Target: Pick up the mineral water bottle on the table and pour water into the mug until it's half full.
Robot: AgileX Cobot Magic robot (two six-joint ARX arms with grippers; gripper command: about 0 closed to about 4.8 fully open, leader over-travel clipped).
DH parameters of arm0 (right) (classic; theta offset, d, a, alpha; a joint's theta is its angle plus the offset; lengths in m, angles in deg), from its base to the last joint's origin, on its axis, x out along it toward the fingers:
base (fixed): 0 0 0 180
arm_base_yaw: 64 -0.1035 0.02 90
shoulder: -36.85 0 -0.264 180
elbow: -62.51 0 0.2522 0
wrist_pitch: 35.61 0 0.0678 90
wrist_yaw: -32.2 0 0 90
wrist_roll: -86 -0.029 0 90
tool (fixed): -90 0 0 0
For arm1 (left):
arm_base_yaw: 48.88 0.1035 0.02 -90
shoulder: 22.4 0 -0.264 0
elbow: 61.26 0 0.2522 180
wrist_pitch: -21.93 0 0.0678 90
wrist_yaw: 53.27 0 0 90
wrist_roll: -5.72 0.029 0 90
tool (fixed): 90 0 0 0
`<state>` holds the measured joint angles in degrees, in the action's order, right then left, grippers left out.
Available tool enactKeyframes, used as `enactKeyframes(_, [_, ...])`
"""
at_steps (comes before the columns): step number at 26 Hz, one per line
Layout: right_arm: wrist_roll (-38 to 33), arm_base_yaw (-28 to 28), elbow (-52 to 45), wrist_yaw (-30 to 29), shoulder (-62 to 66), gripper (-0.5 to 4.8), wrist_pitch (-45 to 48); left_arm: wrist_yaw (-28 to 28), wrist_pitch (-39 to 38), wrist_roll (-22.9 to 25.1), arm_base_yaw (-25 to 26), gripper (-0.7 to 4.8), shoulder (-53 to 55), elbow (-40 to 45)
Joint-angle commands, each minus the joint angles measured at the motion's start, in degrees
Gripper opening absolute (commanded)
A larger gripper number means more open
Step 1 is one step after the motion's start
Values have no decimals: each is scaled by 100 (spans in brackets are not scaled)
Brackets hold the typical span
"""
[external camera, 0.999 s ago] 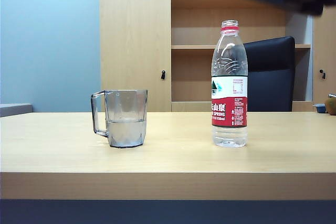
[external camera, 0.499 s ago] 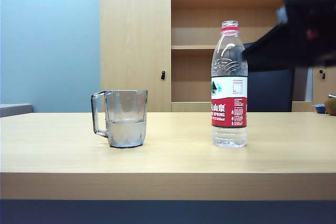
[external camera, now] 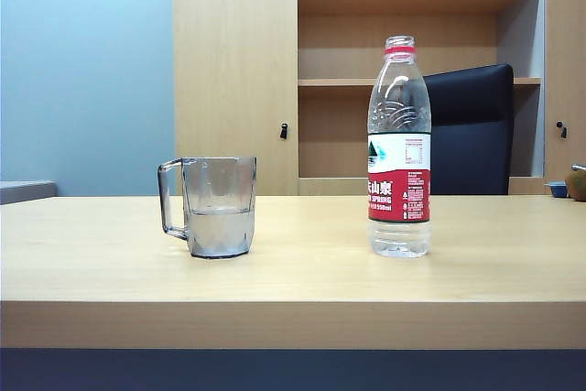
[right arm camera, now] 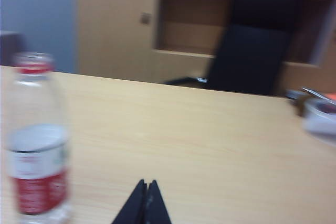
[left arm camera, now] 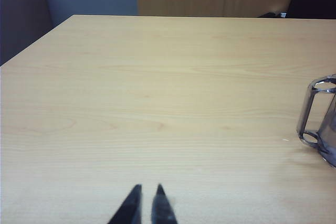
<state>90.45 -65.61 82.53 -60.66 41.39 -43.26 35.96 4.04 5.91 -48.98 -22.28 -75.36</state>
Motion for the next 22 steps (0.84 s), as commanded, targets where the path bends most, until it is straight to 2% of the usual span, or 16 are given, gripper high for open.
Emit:
enactKeyframes(1, [-11,389,-74,20,-291,-5,-640,13,33,-20,0,30,7,-20])
enactKeyframes(6, [-17,503,-597,-313,-468,-4,-743,15,33,-20,0,30,7,-20])
enactKeyframes(10, [-15,490,-612,-367,-461,-4,-1585,13,28,-20,0,30,7,-20])
enactKeyframes(22, [-15,490,-610,-330,-461,-5,-1552,13,28,-20,0,30,7,-20])
